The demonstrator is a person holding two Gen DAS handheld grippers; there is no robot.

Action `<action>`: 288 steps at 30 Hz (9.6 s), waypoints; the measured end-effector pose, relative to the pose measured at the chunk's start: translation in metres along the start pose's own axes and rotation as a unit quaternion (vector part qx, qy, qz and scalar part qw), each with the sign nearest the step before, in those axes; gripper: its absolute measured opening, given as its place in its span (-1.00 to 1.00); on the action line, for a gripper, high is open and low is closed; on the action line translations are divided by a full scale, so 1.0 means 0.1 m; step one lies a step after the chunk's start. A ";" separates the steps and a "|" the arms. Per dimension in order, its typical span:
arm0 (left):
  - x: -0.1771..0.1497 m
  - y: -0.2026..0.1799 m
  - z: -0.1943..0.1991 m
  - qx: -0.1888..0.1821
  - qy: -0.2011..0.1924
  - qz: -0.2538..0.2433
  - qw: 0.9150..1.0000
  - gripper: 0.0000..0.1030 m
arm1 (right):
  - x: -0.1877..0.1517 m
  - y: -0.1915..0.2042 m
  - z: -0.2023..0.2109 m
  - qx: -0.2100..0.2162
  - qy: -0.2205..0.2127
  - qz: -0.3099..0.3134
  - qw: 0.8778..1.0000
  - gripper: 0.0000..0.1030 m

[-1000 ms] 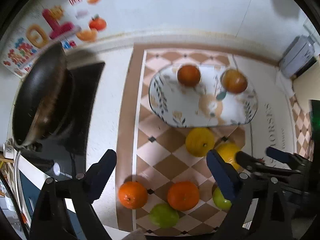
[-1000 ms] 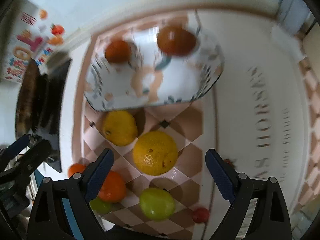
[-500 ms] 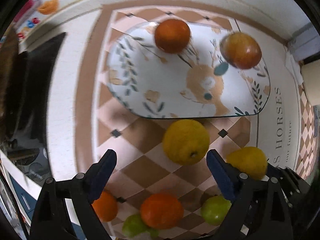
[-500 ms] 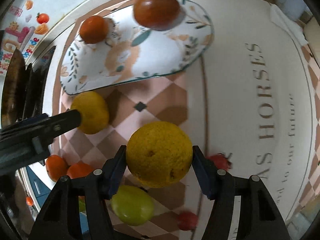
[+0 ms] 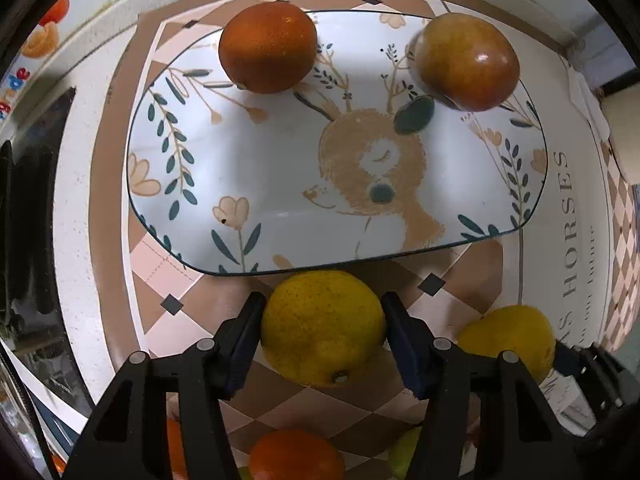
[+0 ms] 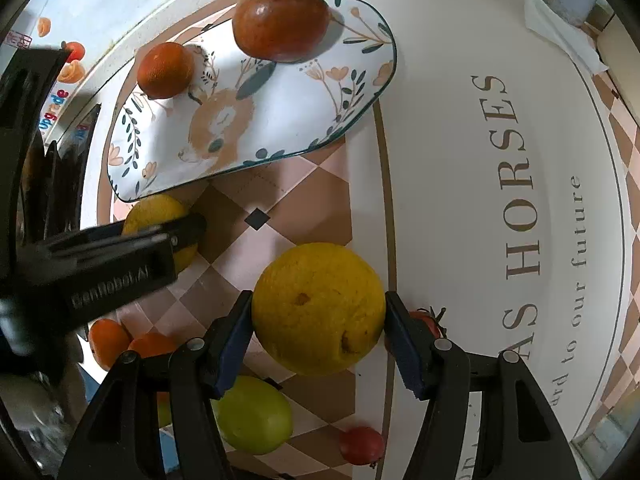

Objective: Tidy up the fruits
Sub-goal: 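Grasp a yellow lemon with the left gripper while the right gripper grasps a large yellow citrus, then lower the lemon onto the plate with the left gripper while the right gripper sets the yellow citrus down, then lift both open grippers back toward the loose fruits, then grasp an orange with the left gripper while the right gripper grasps another orange, then place the orange on the plate with the left gripper while the right gripper places its orange, then open and lift both grippers away from the plate, then grasp a green apple with the left gripper while the right gripper grasps another green apple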

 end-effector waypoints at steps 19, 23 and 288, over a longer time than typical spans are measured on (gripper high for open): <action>-0.30 0.32 0.49 -0.040 -0.047 0.026 0.998 0.09 | 0.12 0.22 0.29 -0.004 -0.034 0.032 0.999 0.27; -0.04 0.43 0.97 -0.060 -0.087 0.026 0.994 0.10 | 0.38 0.37 0.57 0.027 -0.060 0.030 0.997 0.27; -1.66 0.73 0.22 -0.085 0.062 0.194 0.975 0.78 | -0.78 0.48 -0.10 0.034 0.076 0.052 0.995 0.77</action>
Point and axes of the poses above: each gripper's, at about its wrist camera, not at the fingertips, and z roughly against the way its jaws point, y to its left, x to its top, the point moved 10 cm from there along -z, roughly the way its jaws point
